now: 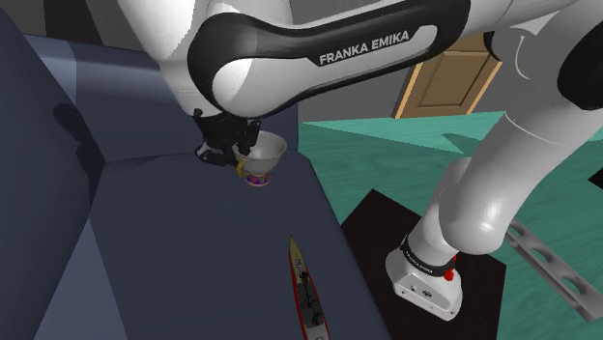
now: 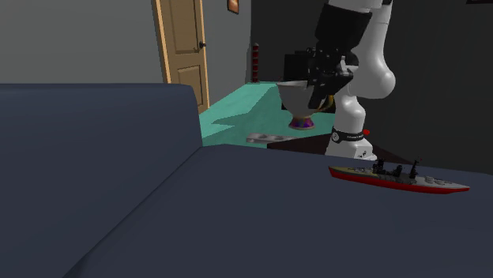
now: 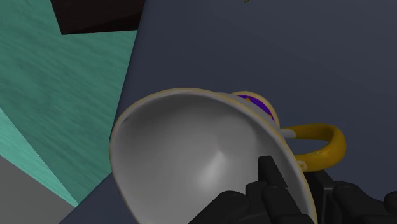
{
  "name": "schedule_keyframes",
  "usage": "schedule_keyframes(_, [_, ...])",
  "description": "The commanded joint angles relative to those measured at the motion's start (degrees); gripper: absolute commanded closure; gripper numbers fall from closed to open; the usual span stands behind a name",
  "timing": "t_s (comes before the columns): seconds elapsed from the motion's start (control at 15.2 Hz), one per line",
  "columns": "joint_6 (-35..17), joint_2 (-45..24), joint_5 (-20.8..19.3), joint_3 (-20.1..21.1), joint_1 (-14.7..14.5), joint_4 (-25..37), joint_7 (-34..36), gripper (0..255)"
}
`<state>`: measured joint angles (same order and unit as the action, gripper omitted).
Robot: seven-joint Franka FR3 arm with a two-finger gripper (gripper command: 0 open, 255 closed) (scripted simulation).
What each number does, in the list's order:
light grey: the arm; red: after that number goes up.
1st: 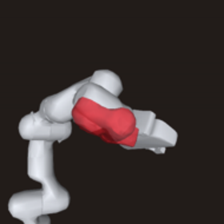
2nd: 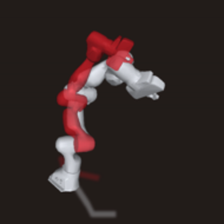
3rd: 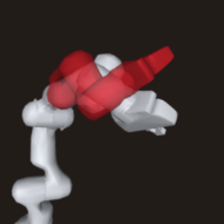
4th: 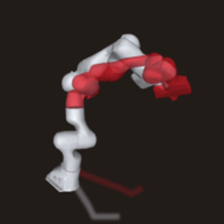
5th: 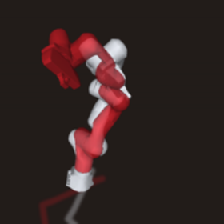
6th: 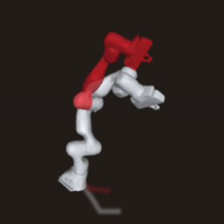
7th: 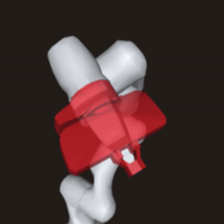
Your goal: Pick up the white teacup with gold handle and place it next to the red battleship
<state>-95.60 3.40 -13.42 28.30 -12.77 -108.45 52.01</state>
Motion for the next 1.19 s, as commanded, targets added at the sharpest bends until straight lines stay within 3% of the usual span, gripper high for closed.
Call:
schedule_keyframes(0.0, [0.4, 1.6, 1.2, 1.1, -1.1, -1.4, 1.9, 255])
schedule_keyframes(0.33, [2.1, 3.9, 4.0, 4.7, -4.4, -3.0, 7.8, 255])
schedule_keyframes(1.12, [-6.6, 2.0, 3.0, 5.1, -4.5, -10.5, 10.3, 255])
